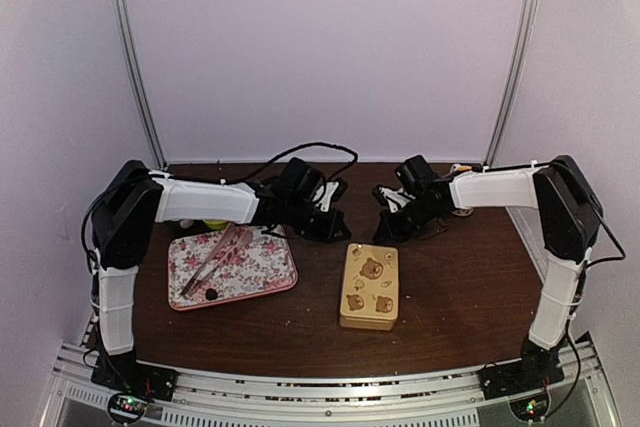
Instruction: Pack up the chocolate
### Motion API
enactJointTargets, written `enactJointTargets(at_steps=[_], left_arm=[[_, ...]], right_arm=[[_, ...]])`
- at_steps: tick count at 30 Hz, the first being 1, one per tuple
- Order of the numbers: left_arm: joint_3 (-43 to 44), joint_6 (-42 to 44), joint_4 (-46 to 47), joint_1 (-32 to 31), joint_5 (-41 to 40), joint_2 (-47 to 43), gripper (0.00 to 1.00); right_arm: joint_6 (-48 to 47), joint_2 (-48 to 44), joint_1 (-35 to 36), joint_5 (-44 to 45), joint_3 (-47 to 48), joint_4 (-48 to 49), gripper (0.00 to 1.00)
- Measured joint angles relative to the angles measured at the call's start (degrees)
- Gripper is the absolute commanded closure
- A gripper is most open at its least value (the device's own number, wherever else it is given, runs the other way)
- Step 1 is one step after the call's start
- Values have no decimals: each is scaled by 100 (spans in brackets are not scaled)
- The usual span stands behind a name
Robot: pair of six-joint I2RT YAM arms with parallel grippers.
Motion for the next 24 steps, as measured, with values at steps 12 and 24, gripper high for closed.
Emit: enactJointTargets(at_steps=[12, 24], left_arm=[[162, 90, 7, -227, 96, 35, 100], [673, 17, 50, -240, 57, 831, 100]], right_arm=[[85, -1587, -81, 116, -920, 295, 100], [192, -1119, -66, 118, -1456, 754, 100]])
